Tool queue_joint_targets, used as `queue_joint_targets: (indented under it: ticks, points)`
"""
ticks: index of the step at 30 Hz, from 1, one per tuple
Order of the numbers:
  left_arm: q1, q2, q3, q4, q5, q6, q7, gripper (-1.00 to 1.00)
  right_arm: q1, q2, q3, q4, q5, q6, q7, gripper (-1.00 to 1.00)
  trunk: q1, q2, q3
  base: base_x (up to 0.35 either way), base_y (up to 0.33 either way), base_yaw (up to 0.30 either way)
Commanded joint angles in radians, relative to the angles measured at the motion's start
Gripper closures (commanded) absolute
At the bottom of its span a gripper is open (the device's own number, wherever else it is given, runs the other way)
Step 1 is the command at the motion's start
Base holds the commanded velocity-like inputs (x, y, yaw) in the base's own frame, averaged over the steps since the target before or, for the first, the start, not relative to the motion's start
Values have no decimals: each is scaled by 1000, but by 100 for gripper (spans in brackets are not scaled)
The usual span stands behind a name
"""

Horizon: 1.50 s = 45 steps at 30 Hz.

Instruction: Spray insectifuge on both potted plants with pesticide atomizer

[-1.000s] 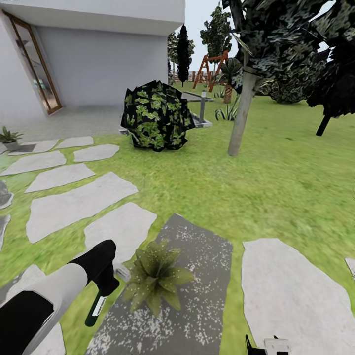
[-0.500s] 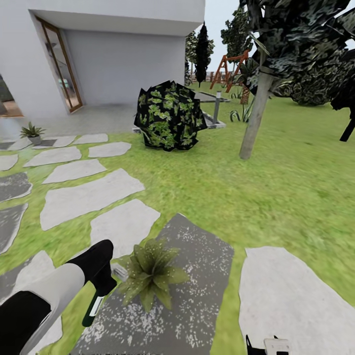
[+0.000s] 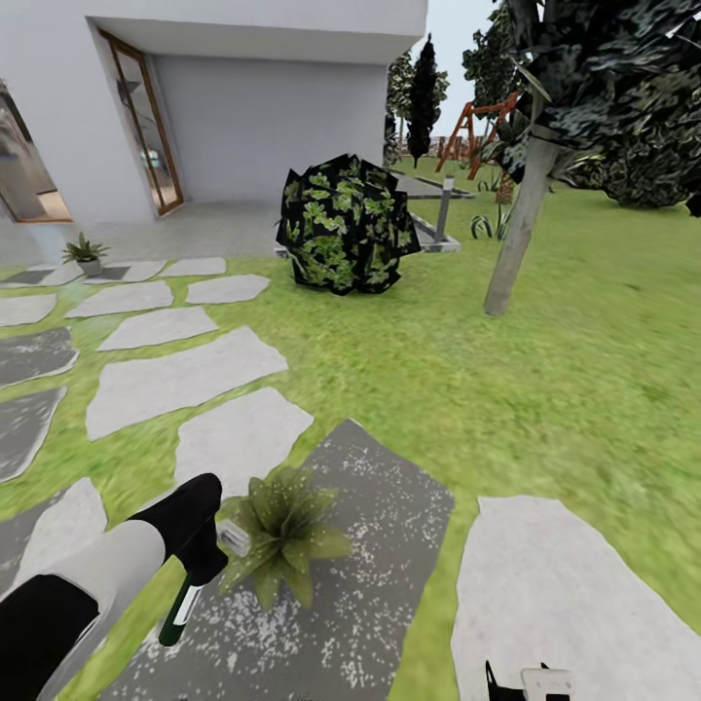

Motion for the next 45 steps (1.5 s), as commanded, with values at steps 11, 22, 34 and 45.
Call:
queue_joint_targets:
  ticks: [11,22,34,45]
  points:
    - [0,3,0,-2,-10,5,-8,100,0,-1,0,0,7,0,-6,-100,0,0,-1,-102,-197,276]
    - [0,-30,1,-4,-6,5,48,100,0,-1,0,0,7,-1,-6,-100,0,0,-1,-43,-13,72]
    - [60,-68,-2,-3,-5,3,139,100,0,-1,0,0,8,-1,-6,-100,0,0,-1,0,0,0]
    - [65,-70,86,-5,-6,2,142,100,0,-1,0,0,8,-1,-6,-100,0,0,-1,0,-20,187]
